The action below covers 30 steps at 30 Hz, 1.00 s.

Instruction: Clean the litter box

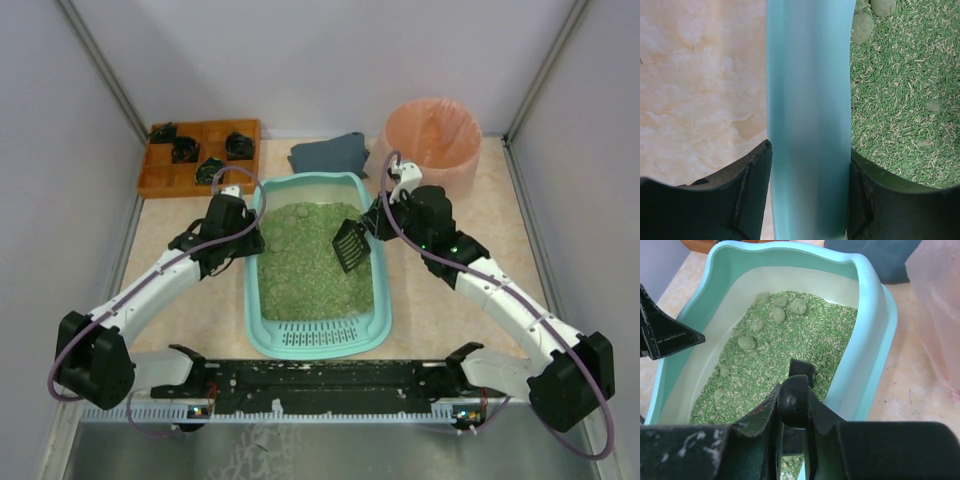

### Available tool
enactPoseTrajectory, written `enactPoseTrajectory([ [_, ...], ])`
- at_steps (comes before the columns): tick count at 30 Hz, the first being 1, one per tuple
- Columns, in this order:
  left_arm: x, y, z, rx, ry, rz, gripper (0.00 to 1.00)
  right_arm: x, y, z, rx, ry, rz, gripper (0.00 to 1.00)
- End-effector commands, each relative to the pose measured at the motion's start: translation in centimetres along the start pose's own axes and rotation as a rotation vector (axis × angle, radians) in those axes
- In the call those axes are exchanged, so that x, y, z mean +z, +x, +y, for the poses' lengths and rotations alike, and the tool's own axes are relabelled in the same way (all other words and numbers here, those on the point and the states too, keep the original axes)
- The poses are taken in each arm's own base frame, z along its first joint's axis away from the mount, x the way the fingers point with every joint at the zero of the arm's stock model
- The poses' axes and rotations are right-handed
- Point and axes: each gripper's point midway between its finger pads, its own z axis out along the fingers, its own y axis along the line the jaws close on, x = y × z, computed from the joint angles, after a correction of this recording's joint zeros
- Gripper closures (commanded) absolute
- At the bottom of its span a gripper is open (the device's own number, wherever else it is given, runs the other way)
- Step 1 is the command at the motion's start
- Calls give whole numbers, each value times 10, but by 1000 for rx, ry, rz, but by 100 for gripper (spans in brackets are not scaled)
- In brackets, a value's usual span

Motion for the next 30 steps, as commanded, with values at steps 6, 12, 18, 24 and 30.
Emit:
enactPoseTrajectory([
  [6,-11,36,46,42,-100,110,41,22,-24,15,4,-48,-53,100],
  [12,-19,14,11,90,96,48,25,38,-44,30,6,-70,-78,100],
  [18,-45,-23,-9,144,222,-130,8,57,-76,35,16,-58,-142,100],
  [24,-58,-34,-9,199,246,-221,6,99,-82,21,9,43,-114,100],
  [30,-66,-42,-1,220,213,-273,7,142,-76,13,-51,130,-83,100],
])
